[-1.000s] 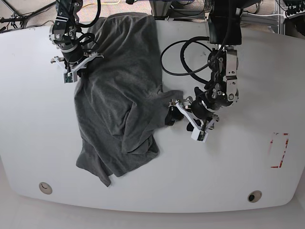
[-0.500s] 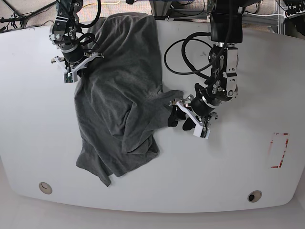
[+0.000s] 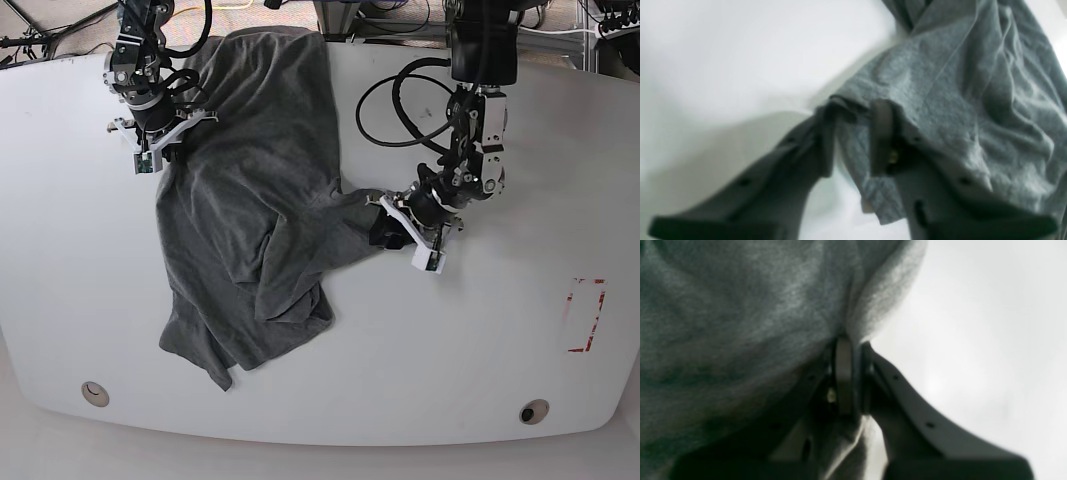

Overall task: Fold the T-shirt properly
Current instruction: 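Adjust the left gripper and close it on the sleeve fabric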

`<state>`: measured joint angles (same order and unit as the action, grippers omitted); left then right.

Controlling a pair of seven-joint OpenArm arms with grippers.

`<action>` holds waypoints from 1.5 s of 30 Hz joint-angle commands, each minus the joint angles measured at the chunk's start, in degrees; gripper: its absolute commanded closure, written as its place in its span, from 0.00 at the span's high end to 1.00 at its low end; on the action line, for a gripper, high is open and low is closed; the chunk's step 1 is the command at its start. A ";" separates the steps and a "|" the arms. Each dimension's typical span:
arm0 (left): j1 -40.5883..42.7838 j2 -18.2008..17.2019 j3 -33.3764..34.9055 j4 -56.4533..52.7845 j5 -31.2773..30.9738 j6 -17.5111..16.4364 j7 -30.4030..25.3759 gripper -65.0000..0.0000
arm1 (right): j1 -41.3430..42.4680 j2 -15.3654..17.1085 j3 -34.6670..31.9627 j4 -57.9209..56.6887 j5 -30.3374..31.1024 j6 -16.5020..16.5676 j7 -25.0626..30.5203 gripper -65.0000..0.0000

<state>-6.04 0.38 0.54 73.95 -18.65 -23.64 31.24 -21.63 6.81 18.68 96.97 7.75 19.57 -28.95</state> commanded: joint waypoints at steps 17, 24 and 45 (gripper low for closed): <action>-1.77 0.61 -0.79 1.51 -1.20 0.48 0.10 0.02 | -0.20 0.13 -0.32 0.69 0.23 0.30 -0.43 0.00; -2.21 0.65 0.00 -1.07 -1.19 0.90 -1.58 0.25 | -0.35 0.14 -0.63 0.65 0.35 0.30 -0.46 0.00; -0.24 -0.44 -2.20 1.49 -4.60 0.59 -0.95 0.79 | -0.29 0.19 -0.48 0.82 0.42 0.22 0.43 0.01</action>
<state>-5.45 0.32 -0.91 73.52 -21.63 -22.90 30.89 -21.82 6.66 18.20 97.08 7.97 19.57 -28.53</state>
